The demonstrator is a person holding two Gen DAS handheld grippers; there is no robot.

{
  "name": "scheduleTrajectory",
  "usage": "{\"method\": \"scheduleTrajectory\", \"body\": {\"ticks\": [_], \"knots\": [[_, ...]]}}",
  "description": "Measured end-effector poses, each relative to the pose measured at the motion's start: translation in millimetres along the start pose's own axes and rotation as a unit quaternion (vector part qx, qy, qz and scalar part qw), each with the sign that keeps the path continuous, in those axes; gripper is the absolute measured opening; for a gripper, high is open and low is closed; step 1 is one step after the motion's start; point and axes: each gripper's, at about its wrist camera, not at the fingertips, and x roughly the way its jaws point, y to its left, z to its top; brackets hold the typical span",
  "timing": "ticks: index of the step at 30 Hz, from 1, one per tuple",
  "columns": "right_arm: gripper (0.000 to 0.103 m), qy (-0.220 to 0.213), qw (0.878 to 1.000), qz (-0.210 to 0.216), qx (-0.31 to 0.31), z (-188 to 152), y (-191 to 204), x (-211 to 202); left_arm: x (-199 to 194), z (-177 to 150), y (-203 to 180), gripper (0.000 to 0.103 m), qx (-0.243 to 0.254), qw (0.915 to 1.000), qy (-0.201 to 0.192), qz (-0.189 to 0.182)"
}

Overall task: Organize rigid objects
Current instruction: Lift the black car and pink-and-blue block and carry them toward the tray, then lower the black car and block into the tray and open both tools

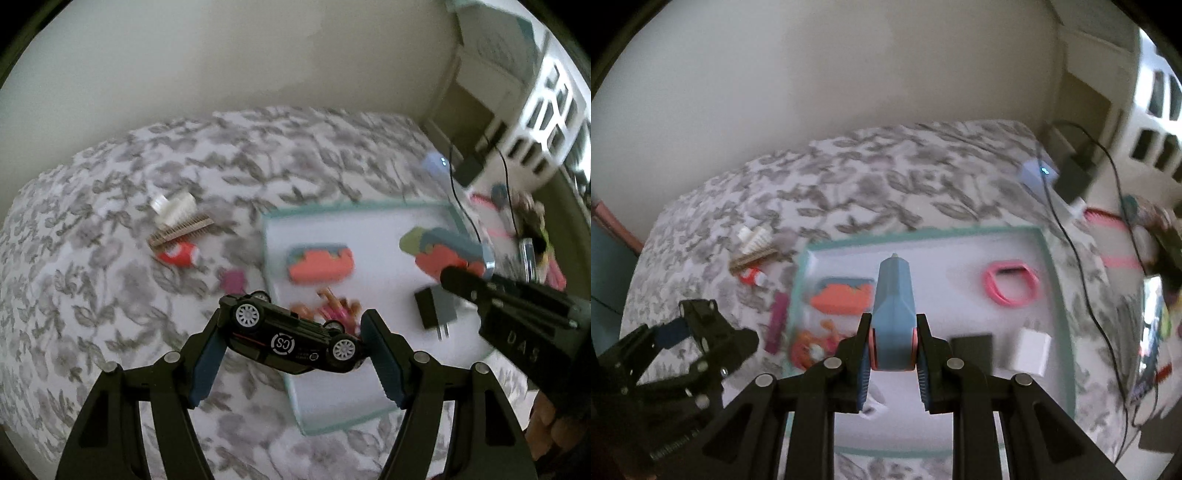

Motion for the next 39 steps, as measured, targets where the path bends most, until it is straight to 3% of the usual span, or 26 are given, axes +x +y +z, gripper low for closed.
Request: {"method": "scheduleTrajectory", "body": {"ticks": [15, 23, 27, 39], "knots": [[0.023, 0.067, 0.997, -0.033, 0.0, -23.2, -19.5, 52.4, 59.1, -27.8, -37.4, 0.074, 0.058, 0.9922, 0.109, 0.018], [0.023, 0.088, 0.995, -0.04, -0.009, -27.3, -18.5, 68.2, 62.3, -26.7, -46.5, 0.074, 0.082, 0.9903, 0.105, 0.04], [0.023, 0.097, 0.994, -0.041, -0.009, -29.5, -19.5, 74.5, 64.1, -28.1, -46.9, 0.074, 0.074, 0.9904, 0.115, 0.023], [0.023, 0.099, 0.994, -0.041, -0.003, -29.0, -21.0, 76.3, 63.8, -23.5, -46.9, 0.074, 0.076, 0.9895, 0.118, 0.035]]}}
